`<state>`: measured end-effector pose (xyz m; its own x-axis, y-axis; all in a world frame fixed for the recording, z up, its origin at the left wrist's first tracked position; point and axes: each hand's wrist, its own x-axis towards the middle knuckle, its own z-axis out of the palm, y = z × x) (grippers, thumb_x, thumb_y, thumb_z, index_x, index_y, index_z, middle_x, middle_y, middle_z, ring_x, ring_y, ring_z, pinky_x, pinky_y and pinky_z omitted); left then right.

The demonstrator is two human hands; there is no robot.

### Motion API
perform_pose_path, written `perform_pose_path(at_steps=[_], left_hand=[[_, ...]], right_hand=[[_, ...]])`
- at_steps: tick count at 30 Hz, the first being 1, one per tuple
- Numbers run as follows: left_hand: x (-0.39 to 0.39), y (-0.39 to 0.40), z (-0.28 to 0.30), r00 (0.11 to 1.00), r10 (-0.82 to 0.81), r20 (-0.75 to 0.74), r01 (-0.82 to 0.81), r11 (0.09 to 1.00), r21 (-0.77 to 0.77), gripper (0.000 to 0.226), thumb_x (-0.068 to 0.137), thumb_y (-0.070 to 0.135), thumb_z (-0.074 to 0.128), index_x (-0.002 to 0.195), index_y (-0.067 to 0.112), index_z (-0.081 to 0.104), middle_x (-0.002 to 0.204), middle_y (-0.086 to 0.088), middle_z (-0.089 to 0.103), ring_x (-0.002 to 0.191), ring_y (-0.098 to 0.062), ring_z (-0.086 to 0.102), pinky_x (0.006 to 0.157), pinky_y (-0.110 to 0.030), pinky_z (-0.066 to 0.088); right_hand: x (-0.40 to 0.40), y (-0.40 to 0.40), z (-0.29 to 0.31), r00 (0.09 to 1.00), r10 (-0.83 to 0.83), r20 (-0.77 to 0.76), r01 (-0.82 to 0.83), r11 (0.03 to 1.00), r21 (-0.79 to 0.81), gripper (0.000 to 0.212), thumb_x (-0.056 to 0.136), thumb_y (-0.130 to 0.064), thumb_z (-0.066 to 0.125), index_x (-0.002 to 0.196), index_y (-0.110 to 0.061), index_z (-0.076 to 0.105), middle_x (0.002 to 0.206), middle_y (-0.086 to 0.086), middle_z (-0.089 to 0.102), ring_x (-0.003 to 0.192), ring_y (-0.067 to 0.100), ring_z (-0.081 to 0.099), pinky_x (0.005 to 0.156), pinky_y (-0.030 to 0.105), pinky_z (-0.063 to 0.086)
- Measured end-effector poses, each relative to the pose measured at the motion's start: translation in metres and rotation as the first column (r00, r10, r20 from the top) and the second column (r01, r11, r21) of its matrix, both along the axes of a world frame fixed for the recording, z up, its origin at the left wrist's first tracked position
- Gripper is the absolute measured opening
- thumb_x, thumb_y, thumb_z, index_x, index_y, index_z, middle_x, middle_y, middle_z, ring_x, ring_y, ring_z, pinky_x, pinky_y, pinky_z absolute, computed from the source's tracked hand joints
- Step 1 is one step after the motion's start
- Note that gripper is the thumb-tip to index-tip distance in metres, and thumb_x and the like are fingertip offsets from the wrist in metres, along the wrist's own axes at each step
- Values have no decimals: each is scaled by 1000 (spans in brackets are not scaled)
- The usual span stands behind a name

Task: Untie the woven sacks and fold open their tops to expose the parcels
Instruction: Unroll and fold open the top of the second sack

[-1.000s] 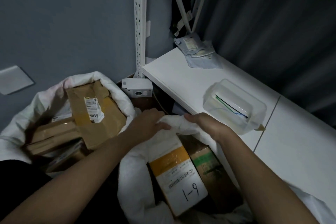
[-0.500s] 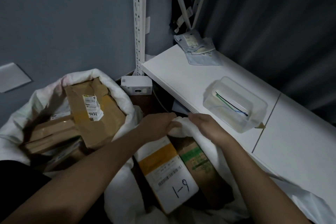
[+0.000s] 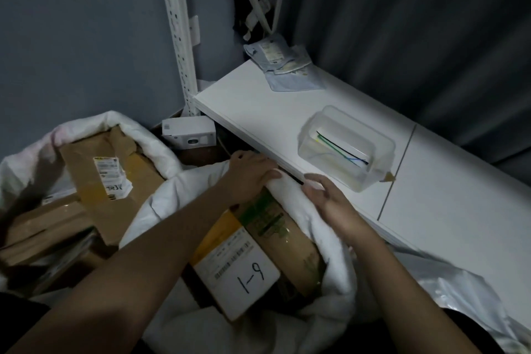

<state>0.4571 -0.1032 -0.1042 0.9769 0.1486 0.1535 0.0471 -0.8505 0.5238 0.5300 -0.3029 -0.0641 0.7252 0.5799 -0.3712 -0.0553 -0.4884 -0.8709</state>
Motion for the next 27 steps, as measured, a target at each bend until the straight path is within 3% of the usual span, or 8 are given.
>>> perform_pose_path(at_steps=[3, 7, 11, 15, 20, 23, 25, 27], left_hand=[[13, 0, -6, 993, 119, 14, -119, 991, 64, 56, 90, 47, 26, 99, 17, 73, 103, -11, 66, 100, -32, 57, 101, -44, 23], [10, -48, 13, 869, 463, 173, -464, 885, -41, 37, 86, 44, 51, 102, 12, 60, 104, -11, 56, 99, -29, 51, 89, -40, 34], [-8, -114, 23, 876, 348, -334, -482, 640, -598, 62, 82, 51, 64, 121, 6, 44, 115, -4, 52, 110, -20, 52, 94, -32, 42], [6, -136, 15, 853, 284, -439, -521, 509, -685, 71, 84, 28, 69, 137, 12, 25, 133, -7, 46, 116, -24, 51, 98, -38, 44], [32, -138, 24, 868, 324, -376, -496, 582, -645, 51, 91, 14, 55, 134, 16, 28, 134, -10, 45, 119, -26, 49, 95, -37, 45], [25, -130, 30, 897, 279, -342, -441, 581, -684, 57, 91, 16, 58, 139, 15, 27, 135, -7, 44, 120, -22, 47, 94, -34, 45], [11, -126, 35, 904, 266, -334, -427, 581, -693, 57, 90, 26, 61, 138, 11, 33, 130, -4, 50, 113, -19, 51, 85, -29, 48], [-8, -128, 37, 902, 249, -352, -430, 559, -709, 47, 90, 38, 60, 126, 11, 50, 116, -5, 62, 102, -17, 61, 70, -23, 48]], right_hand=[[-8, -36, -12, 967, 165, 195, -114, 962, -247, 35, 97, -35, 51, 128, -20, 55, 111, -10, 58, 106, 7, 52, 89, 21, 36], [-10, -28, -23, 953, -295, 70, 300, 951, -72, 5, 89, -19, 66, 92, -16, 65, 91, 5, 69, 89, 22, 65, 75, 27, 50], [-2, -14, -29, 784, -514, -347, 586, 798, 143, 19, 84, -13, 71, 90, -17, 54, 104, 26, 62, 92, 34, 64, 86, 45, 54], [-12, -33, -14, 756, -437, -488, 608, 745, 274, 28, 88, 11, 43, 98, -16, 48, 98, 13, 58, 83, 23, 59, 69, 31, 50], [-57, -69, -34, 896, -389, 213, 411, 909, -66, 12, 96, -15, 52, 99, -9, 61, 94, 8, 62, 90, 20, 57, 74, 22, 37], [-78, -63, -34, 917, -309, 253, 347, 930, -121, 24, 99, -28, 45, 97, -10, 62, 91, 7, 64, 88, 22, 59, 72, 28, 43], [-72, -58, -28, 867, -498, 23, 498, 867, -10, 18, 98, -19, 48, 94, -12, 63, 91, 8, 66, 88, 23, 61, 76, 30, 46], [-67, -53, -18, 665, -511, -545, 700, 681, 217, 16, 96, -12, 53, 106, -8, 65, 103, 15, 68, 91, 24, 65, 77, 30, 53]])
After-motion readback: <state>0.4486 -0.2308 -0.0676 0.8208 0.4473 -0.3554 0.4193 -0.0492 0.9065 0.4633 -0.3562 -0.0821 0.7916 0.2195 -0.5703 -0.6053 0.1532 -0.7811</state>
